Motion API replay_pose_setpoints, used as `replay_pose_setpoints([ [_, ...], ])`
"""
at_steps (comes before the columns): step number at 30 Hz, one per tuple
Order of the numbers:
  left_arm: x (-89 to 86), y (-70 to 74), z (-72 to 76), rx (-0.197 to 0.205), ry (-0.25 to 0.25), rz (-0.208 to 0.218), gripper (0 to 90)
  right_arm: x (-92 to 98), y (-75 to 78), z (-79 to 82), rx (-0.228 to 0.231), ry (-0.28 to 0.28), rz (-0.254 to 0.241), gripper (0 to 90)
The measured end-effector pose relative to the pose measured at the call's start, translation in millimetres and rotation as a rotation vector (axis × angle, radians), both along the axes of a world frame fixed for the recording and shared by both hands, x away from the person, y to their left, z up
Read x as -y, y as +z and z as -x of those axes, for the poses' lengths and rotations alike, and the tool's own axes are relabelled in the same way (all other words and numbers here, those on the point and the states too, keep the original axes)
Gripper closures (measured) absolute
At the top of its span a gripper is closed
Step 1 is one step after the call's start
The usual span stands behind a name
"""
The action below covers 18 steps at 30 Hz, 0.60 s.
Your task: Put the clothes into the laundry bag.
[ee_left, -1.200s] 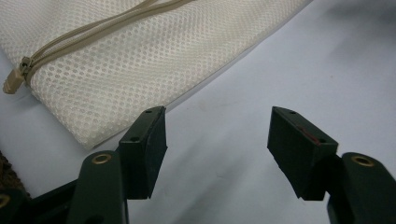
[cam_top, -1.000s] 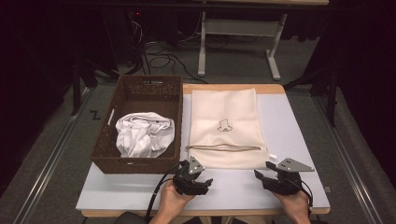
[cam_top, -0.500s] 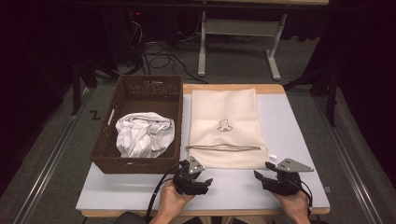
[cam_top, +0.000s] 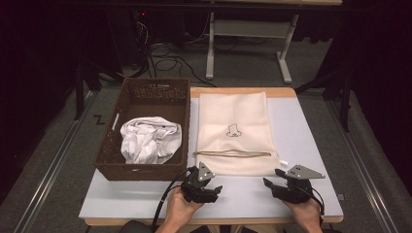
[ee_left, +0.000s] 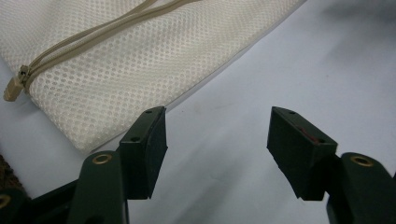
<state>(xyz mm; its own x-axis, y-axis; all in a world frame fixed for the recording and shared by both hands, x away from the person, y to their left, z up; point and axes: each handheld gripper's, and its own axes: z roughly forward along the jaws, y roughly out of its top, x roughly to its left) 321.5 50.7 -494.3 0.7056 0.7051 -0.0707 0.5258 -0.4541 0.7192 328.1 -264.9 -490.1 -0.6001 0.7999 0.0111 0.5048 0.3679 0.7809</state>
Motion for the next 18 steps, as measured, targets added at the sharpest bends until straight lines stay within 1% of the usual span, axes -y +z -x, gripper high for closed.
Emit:
replay_pose_setpoints([
  [5, 3.2, 4.4, -1.0, 0.009, -0.009, -0.022, 37.3, 0.2, 0.0, -0.1, 0.001, 0.002, 0.000, 40.8],
  [9, 5.8, 8.1, -2.7, 0.020, -0.014, -0.032, 37.3, -1.1, -0.3, 0.5, -0.001, 0.003, 0.002, 40.8],
  [18, 16.0, 8.2, -13.3, 0.015, -0.015, -0.051, 37.4, -1.0, -0.4, 0.5, -0.002, 0.006, 0.007, 40.8],
])
